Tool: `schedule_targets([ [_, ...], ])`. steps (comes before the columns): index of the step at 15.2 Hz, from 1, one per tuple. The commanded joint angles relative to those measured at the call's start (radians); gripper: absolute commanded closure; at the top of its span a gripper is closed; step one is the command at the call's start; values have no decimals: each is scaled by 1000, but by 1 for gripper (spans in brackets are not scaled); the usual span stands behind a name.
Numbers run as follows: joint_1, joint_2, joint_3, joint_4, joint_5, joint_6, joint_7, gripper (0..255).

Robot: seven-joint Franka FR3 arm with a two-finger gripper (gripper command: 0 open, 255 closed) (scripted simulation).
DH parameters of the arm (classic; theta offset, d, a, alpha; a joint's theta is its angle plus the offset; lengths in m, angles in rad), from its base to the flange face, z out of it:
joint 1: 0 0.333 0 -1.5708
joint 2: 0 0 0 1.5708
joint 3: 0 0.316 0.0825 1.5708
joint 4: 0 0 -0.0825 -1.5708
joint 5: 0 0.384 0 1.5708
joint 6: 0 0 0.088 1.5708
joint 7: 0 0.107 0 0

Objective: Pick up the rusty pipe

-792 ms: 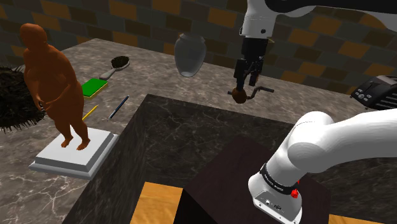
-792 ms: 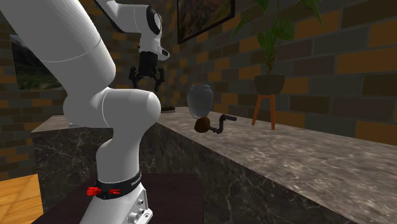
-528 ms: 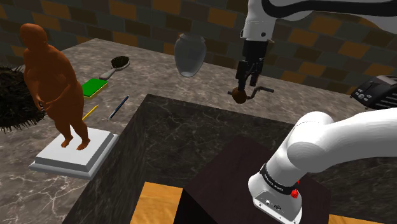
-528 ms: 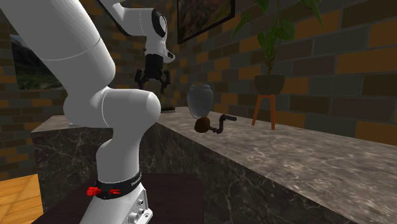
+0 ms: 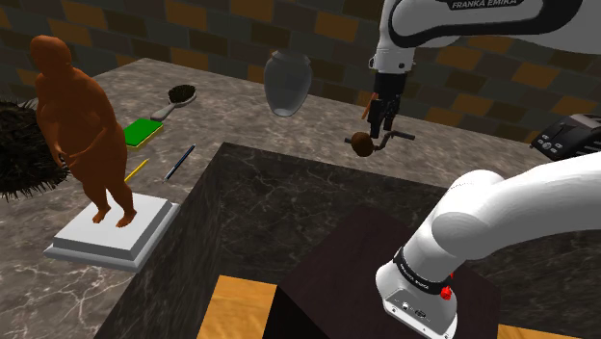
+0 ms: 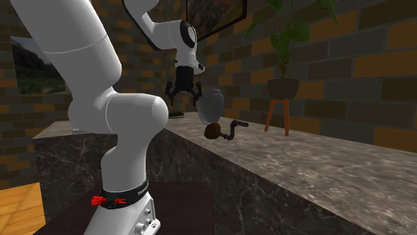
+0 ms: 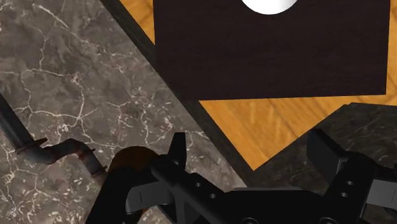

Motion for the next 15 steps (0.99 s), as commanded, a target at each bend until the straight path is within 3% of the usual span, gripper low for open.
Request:
schedule_targets([
  [1, -13, 40, -43, 7, -39, 34, -56, 0],
  [8, -43, 225, -181, 83, -128, 155, -236, 0],
  [15, -60, 465, -306, 216, -137, 276, -427, 0],
])
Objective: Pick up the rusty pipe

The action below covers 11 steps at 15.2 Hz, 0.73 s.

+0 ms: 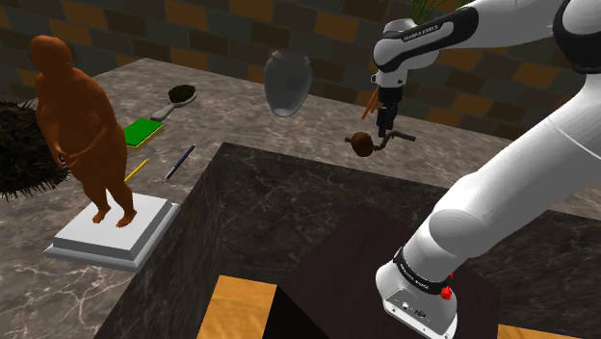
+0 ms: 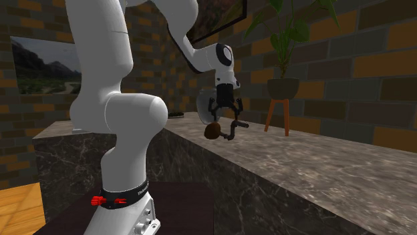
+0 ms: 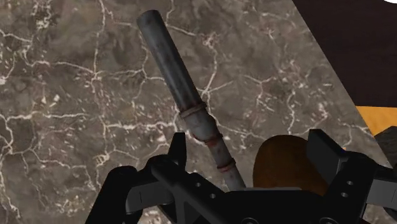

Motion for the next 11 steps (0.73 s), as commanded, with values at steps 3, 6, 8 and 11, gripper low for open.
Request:
schedule_targets([
  [3, -10, 85, -37, 42, 9, 47, -67, 0],
  [6, -11, 105, -43, 19, 14, 90, -66, 0],
  [8, -12, 120, -46, 4, 17, 118, -66, 0],
  [11, -12, 133, -49, -7, 21, 141, -66, 0],
])
